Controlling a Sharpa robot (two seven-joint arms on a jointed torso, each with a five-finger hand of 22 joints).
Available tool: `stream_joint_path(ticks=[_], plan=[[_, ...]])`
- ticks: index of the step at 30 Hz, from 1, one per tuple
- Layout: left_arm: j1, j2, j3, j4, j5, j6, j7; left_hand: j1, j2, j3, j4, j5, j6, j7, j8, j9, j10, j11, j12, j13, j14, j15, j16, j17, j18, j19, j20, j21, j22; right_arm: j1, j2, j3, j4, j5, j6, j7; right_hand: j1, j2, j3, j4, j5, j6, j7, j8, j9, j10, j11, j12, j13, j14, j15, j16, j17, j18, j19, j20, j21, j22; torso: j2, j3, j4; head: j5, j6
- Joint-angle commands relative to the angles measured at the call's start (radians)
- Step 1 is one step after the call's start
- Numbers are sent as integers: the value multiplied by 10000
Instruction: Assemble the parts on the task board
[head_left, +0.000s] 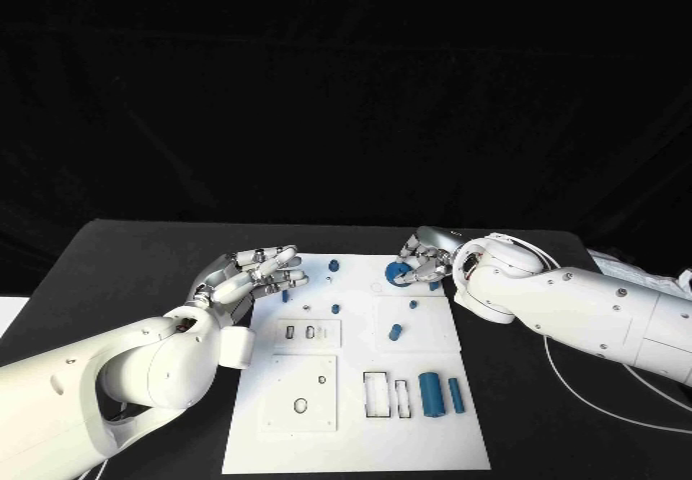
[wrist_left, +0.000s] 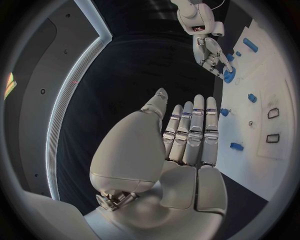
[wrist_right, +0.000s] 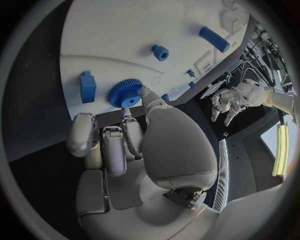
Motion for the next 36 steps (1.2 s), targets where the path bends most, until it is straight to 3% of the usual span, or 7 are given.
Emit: stream_joint_path(ticks=[1, 6, 10, 17, 23, 29, 36], plan=[[9, 9, 7, 5, 16, 212, 43, -4, 93, -12, -78, -44, -2, 28, -36, -8, 25, 38, -31, -6, 67, 27, -46, 13, 41, 63, -16, -46, -15, -33, 12, -10, -16, -430, 144, -101, 78, 31, 6, -17, -13, 77, 16, 41, 8, 126, -3, 124, 121, 767, 25, 77, 1117, -106, 89, -16, 53, 35, -2, -2, 1, -12, -14], [8, 13, 7, -1, 16, 218, 42, -5, 97, -12, -78, -44, -2, 29, -37, -8, 25, 38, -32, -6, 68, 27, -47, 14, 41, 64, -16, -47, -15, -50, 33, -10, -30, -614, 118, -93, 216, 183, 102, -91, -296, 165, 11, 72, 1, 240, -8, 402, 418, 793, 24, 150, 1279, -132, 164, -20, 139, 189, -2, -2, 5, -16, -34], [7, 12, 6, -5, 16, 223, 41, -5, 97, -12, -78, -44, -2, 29, -37, -8, 25, 38, -32, -6, 68, 27, -47, 14, 41, 64, -16, -47, -15, -80, 38, -10, -32, -1019, 153, -99, 720, 288, 426, -436, -677, 235, 12, 81, -14, 276, -16, 517, 567, 806, 9, 190, 1369, -150, 207, -29, 197, 293, 0, -4, 12, -18, -54], [7, -8, 6, -16, 16, 217, 36, 0, 111, -8, -82, -44, -3, 30, -38, -8, 26, 39, -35, -6, 69, 26, -51, 16, 42, 66, -16, -49, -17, -147, 16, -10, -25, -1336, 290, -27, 863, 144, 724, -756, -1347, 287, 48, 42, -49, 326, 17, 640, 743, 812, 47, 221, 1440, -170, 231, -2, 255, 396, 2, -8, 4, -16, -66], [7, -8, 6, -19, 16, 218, 35, 7, 123, -4, -89, -44, -3, 30, -39, -8, 26, 39, -39, -6, 71, 25, -55, 18, 42, 68, -17, -52, -18, -220, 8, -10, 16, -1333, 238, 31, 914, 226, 892, -828, -1177, 400, 21, 80, -36, 345, -2, 679, 799, 819, 36, 239, 1484, -174, 248, -3, 281, 444, -4, -8, 8, -16, -69], [6, 1, 6, -21, 16, 218, 36, 7, 123, -4, -89, -44, -3, 30, -39, -8, 26, 39, -39, -6, 71, 25, -55, 18, 42, 68, -17, -52, -18, -246, 55, -9, 284, -1335, -630, 146, 866, 553, 1340, -847, -702, 900, -134, 270, 41, 458, -124, 904, 1029, 833, -54, 270, 1562, -197, 322, -62, 362, 594, -14, -10, 20, -9, -42], [6, 21, 6, -26, 16, 218, 35, 24, 142, 3, -104, -44, -5, 30, -42, -7, 27, 38, -46, -6, 74, 24, -63, 22, 42, 72, -18, -56, -21, -198, 306, 30, 766, -1780, -966, 49, 646, 538, 1540, -837, -611, 1088, -208, 300, 68, 440, -186, 833, 1005, 821, -117, 249, 1515, -202, 325, -126, 382, 625, -3, -23, 42, 19, -2]])
